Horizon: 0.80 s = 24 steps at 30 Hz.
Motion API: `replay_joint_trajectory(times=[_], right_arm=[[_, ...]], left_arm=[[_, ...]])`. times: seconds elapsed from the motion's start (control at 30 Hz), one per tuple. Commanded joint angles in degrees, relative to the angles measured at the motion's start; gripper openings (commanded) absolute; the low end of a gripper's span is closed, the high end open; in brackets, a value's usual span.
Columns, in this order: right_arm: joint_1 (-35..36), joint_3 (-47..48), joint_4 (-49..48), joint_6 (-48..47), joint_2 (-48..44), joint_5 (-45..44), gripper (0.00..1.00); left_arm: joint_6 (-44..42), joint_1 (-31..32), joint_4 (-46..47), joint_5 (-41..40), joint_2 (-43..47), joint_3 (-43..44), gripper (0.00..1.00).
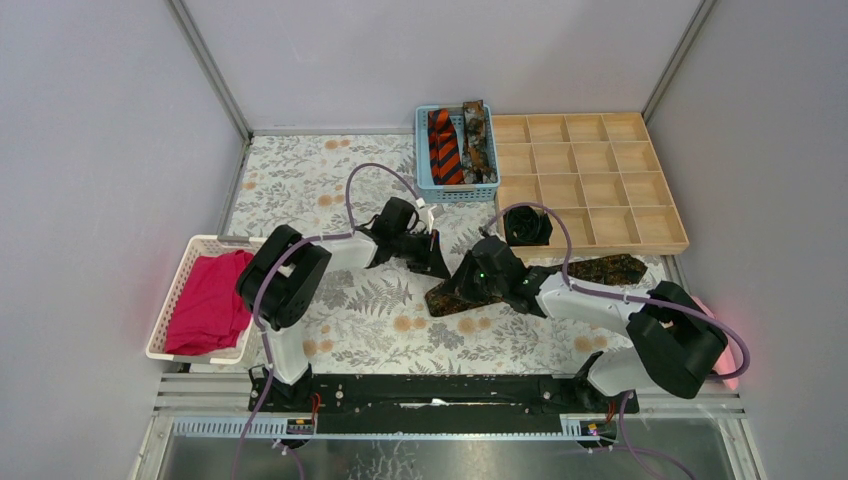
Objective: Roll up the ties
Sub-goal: Roll the tie at the center of the board.
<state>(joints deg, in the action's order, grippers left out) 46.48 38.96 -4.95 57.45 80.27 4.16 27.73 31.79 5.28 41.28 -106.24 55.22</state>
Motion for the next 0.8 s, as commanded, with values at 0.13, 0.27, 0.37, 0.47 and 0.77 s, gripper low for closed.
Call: replay_joint_trajectory(times=[0.13,0.27,0.37,0.47,0.77], right_arm=[[0.2,-7.8,-3.5,9.4,-4.8,-4.5,0.02],[0.3,-10.2,-1.5,12.0,-7.3,-9.9,0.00],[0.0,-10.8,-1.5,11.7,-8.4,-12.3,0.00],[-0.4,-8.3,0.5,9.7,-6.6,-13.1,0.00],[-0.5,-4.2,6.1,7.4,-0.5,-17.3,0.00]], left_arm=[[-1.3,0.6,-1.6,-2.7,1.7,-2.7,0.08],[-1.1,1.5,-1.4,-2.6,1.4,-2.6,0.07],[-1.1,1.7,-1.3,-2.9,1.4,-2.6,0.06],[-1.0,1.9,-1.3,-3.1,1.5,-2.6,0.06],[-1.2,2.2,-1.9,-3.0,1.9,-2.5,0.06]])
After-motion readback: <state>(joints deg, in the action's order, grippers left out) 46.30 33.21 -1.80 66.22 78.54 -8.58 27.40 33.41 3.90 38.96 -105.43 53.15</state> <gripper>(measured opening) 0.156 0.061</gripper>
